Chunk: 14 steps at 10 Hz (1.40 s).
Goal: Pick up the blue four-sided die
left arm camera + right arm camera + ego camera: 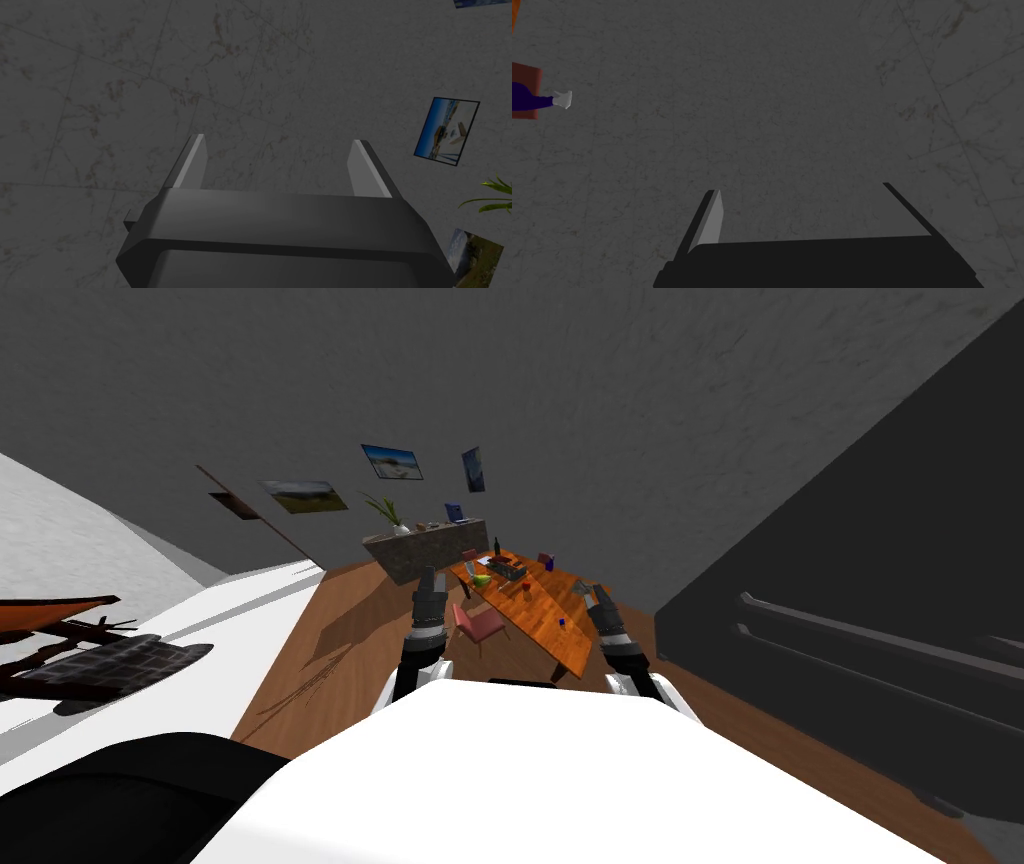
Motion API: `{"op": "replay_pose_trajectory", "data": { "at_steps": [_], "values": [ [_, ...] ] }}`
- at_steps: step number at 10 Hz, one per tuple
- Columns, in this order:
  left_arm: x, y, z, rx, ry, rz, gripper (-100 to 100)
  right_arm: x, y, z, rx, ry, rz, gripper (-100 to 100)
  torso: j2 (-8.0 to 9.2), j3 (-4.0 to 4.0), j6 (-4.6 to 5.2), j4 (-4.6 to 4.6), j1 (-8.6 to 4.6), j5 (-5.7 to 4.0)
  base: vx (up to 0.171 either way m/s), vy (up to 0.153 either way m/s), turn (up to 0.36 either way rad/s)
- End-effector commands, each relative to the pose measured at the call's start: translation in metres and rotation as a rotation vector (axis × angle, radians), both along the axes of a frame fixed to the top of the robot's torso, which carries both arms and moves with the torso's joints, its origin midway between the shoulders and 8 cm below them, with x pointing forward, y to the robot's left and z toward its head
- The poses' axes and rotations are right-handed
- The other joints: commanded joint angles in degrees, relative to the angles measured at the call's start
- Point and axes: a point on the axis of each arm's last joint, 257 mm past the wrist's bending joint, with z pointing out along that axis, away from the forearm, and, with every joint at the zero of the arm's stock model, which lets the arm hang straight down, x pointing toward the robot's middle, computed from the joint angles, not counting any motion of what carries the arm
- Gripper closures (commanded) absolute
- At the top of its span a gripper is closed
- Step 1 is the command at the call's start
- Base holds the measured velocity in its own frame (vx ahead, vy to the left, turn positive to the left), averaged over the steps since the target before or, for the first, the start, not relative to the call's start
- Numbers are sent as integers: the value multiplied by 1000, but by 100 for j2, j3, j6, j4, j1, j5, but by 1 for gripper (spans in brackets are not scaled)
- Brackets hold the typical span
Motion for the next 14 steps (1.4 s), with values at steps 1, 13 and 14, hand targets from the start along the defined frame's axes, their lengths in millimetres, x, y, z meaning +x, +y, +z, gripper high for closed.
{"op": "replay_pose_trajectory", "data": {
  "at_steps": [1,13,14],
  "values": [
    [0,0,0,0,0,0,0,3,0,-12,-5,22,-2,-100,0,0,0,0,0,0,-5,-12,8],
    [0,0,0,0,0,0,0,-1,-25,-225,-244,499,-8,-100,-12,-7,4,-2,1,1,-7,-18,214],
    [0,0,0,0,0,0,0,-7,-30,-248,-292,552,-4,-100,-11,-6,5,-2,4,1,7,-4,278]
  ]
}}
